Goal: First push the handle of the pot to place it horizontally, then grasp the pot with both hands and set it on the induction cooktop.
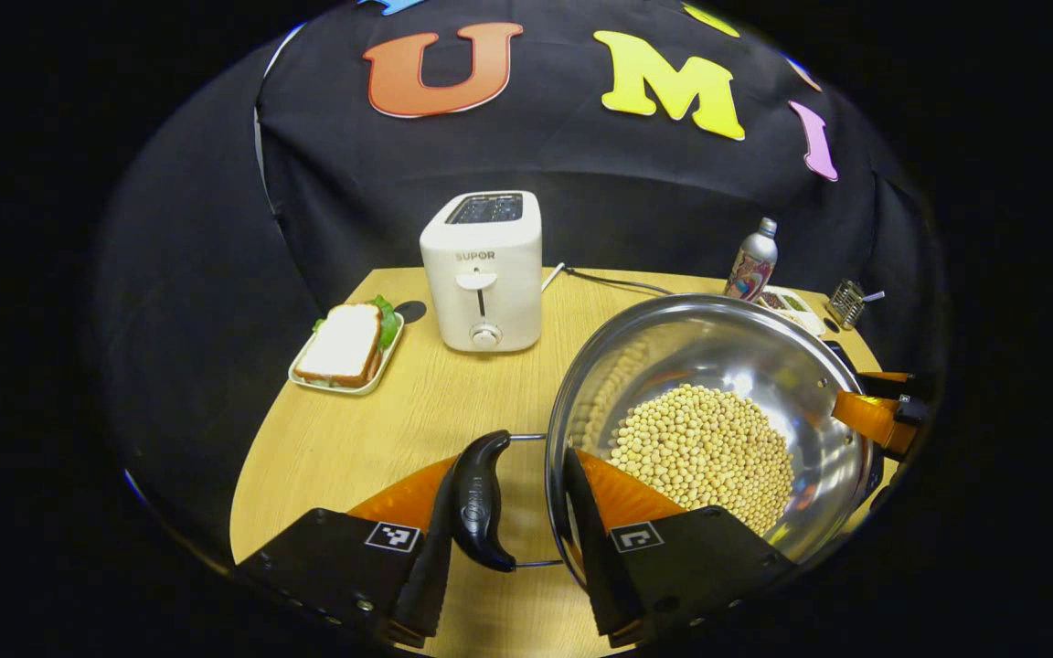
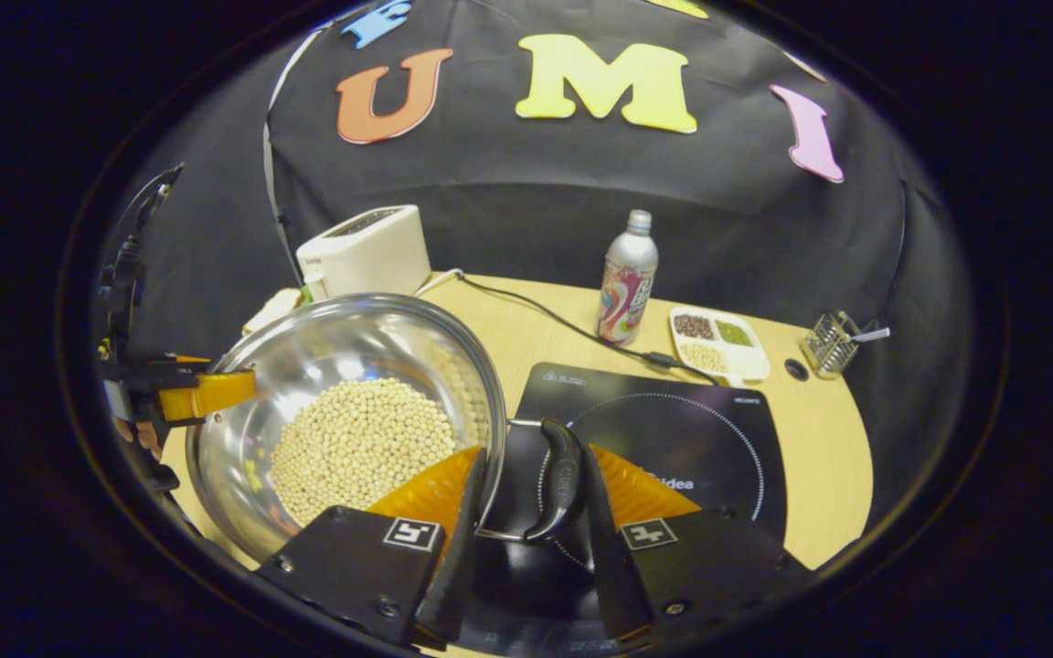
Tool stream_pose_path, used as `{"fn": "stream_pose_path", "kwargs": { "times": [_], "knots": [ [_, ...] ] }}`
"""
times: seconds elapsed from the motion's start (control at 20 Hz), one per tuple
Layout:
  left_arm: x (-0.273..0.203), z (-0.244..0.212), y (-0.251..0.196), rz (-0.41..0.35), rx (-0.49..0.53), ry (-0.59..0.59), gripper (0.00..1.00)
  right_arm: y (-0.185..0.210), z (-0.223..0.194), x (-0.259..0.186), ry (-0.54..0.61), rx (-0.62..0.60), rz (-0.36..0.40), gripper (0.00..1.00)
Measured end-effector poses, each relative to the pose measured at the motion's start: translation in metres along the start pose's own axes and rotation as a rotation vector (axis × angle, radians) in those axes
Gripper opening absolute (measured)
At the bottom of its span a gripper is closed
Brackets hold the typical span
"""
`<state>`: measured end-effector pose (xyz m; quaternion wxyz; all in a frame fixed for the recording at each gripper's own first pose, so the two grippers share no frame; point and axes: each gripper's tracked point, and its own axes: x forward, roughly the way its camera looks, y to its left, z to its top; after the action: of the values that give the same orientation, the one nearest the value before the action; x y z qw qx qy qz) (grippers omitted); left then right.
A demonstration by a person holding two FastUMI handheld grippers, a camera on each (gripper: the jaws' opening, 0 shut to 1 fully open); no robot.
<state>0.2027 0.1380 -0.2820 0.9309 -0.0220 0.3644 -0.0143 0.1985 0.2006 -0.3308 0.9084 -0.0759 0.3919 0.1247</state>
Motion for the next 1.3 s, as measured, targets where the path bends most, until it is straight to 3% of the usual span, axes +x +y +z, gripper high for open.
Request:
{"fn": "stream_pose_path", "kwargs": {
  "times": [0.35, 0.7, 1.0, 1.3],
  "knots": [
    [-0.045, 0.039, -0.043, -0.010, 0.050, -0.070, 0.60, -0.045, 0.029, -0.057, -0.047, 0.035, -0.012, 0.58],
    [-0.063, 0.076, -0.123, -0.065, 0.097, -0.118, 0.61, -0.130, 0.049, -0.102, -0.090, 0.077, -0.059, 0.58],
    [-0.055, 0.092, -0.190, -0.100, 0.130, -0.140, 0.60, -0.200, 0.047, -0.114, -0.108, 0.126, -0.102, 0.55],
    [-0.026, 0.082, -0.231, -0.131, 0.126, -0.113, 0.60, -0.244, 0.029, -0.097, -0.085, 0.131, -0.137, 0.55]
  ]
}}
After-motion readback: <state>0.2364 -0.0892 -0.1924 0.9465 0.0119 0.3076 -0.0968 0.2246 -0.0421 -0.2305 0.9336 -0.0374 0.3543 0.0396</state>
